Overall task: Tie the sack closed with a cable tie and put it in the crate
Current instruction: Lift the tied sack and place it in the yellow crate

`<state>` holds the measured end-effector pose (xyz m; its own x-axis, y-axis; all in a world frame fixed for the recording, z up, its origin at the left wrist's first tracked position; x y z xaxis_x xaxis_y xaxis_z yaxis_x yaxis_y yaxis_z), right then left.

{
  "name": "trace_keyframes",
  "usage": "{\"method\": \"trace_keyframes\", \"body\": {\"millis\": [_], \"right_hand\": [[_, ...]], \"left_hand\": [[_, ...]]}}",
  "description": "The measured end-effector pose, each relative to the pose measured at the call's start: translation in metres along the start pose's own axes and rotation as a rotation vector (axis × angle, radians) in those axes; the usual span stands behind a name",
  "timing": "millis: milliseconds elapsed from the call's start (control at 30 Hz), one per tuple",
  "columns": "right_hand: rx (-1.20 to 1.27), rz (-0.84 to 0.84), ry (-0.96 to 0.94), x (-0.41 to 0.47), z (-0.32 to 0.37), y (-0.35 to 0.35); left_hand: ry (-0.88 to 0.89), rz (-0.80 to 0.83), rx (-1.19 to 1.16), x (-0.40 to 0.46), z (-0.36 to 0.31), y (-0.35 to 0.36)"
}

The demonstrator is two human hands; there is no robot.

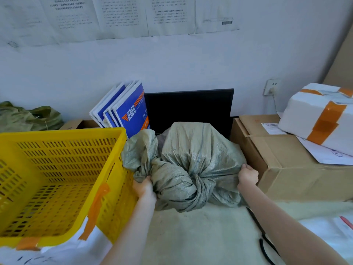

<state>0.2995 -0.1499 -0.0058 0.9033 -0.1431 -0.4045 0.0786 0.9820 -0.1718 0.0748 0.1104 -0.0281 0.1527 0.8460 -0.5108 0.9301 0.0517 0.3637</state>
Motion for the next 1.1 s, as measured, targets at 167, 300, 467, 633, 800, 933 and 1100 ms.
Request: {"method": "trace_keyframes", "body": {"millis": [167,300,467,633,800,933,1100], "right_hand": [[0.136,0.098,0.042,-0.001,0.005,-0.007],[0.24,0.256,0.033,-0.005,0.014,-0.009],[0.389,0.407,0.024,-0.009,0.026,-0.018],[0.558,0.485,-0.032,-0.017,0.054,-0.027],[0.735,0.534,-0.1,-0.032,0.092,-0.034],[0.819,0.607,-0.171,-0.052,0.121,-0.039],[0.87,0.673,-0.282,-0.067,0.158,-0.044]], "left_hand": [[-0.015,0.046,-0.02,-0.005,-0.008,-0.008],[-0.104,0.093,-0.029,0.025,0.006,-0.02],[-0.054,0.141,-0.039,0.013,-0.009,-0.017],[0.017,0.192,-0.112,-0.016,-0.042,0.001],[0.263,0.297,-0.203,-0.068,-0.099,0.033],[0.347,0.372,-0.234,-0.095,-0.136,0.049],[0.438,0.431,-0.282,-0.12,-0.18,0.066]]}}
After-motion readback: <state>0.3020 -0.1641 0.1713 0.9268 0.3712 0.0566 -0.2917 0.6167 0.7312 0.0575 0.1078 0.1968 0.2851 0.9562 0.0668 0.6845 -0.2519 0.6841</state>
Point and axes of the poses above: each hand's wrist, its own x-axis towards the middle knuckle, its own y-axis out of the palm, z = x × y, the point moved 5 cm from there along x, towards the middle knuckle, and after that the axes turned 8 degrees about -x, right-handed, at the moved point
